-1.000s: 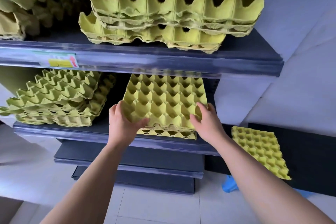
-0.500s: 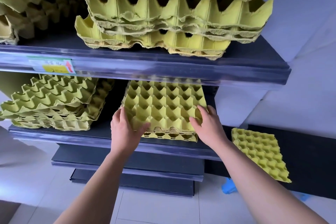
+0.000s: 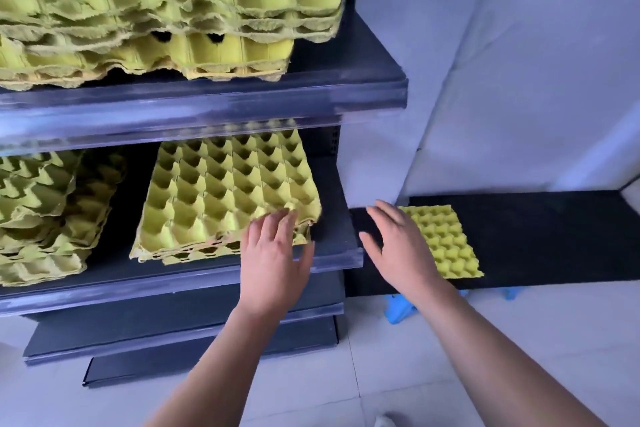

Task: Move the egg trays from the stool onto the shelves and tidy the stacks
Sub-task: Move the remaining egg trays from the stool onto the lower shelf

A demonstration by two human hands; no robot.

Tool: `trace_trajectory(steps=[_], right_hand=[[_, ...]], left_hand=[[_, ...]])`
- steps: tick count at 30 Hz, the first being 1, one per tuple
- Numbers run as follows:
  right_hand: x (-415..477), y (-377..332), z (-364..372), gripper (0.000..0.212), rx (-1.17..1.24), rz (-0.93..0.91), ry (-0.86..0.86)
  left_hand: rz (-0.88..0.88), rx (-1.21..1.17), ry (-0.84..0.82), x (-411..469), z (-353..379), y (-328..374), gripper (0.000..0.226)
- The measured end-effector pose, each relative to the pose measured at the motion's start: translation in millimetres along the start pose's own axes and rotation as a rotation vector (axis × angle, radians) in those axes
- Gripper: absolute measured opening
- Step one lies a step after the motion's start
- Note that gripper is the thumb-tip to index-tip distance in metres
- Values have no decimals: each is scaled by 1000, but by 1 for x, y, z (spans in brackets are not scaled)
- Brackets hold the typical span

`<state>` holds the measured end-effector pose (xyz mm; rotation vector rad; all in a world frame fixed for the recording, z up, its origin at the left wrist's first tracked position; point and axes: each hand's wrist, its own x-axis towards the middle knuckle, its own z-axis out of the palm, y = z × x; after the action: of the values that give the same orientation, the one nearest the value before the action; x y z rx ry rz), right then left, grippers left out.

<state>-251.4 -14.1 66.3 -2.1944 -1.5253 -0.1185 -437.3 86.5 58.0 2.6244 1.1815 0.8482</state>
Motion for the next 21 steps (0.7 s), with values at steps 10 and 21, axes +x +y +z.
trace_trajectory(steps=[10,21], right_hand=[[-70,170,-43,34,-52,213,-66],[-90,348,-40,35,-43,337,-219]], left_hand=[[93,-122,-254,-3,119,151,48],[-103,-123,-493,3,258,255,51]])
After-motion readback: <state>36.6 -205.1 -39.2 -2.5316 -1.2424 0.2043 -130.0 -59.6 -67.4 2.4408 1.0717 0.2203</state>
